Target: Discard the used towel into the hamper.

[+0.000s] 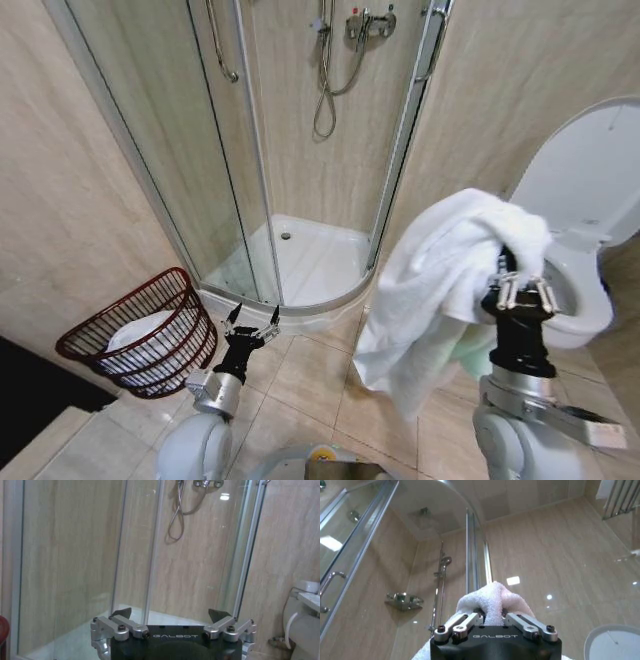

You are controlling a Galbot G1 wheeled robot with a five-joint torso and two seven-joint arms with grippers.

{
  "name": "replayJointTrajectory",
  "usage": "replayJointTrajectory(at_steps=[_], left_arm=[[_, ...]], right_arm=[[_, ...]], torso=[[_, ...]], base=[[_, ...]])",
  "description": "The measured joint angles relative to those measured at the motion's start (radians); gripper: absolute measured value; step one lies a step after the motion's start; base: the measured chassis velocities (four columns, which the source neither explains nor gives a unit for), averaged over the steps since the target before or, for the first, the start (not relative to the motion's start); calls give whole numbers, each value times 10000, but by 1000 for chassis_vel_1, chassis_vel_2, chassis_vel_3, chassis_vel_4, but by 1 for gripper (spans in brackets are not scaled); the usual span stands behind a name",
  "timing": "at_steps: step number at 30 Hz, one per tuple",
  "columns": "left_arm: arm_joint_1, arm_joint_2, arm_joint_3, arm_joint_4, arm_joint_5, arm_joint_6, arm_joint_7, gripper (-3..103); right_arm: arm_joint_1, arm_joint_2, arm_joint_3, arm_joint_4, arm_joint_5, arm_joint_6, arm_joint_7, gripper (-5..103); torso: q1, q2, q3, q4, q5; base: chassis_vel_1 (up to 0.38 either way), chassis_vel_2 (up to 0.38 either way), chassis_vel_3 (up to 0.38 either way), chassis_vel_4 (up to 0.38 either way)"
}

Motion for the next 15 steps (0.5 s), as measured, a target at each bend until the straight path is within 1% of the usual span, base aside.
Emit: replayJointTrajectory(at_steps=[2,5,10,12,15], left_arm=[[0,0,0,0,0,0,0,100],[0,0,0,0,0,0,0,100],[0,0,0,0,0,0,0,100],[0,0,0,0,0,0,0,100],[0,0,0,0,0,0,0,100]], right_arm=[[0,0,11,33,8,1,-1,13],[-10,11,51,182,7,5,-107,13],[-46,45,55,219,-29,-4,-243,13],[-94,61,-12,234,53,-83,-229,13],[-179,75,-158,234,452,-298,-204,13]], torso=[[11,32,19,0,-1],[78,215,138,0,-1],[152,390,239,0,-1],[183,460,275,0,-2],[226,594,372,0,1]], base=[[0,0,0,0],[0,0,0,0],[0,0,0,0],[0,0,0,0],[0,0,0,0]])
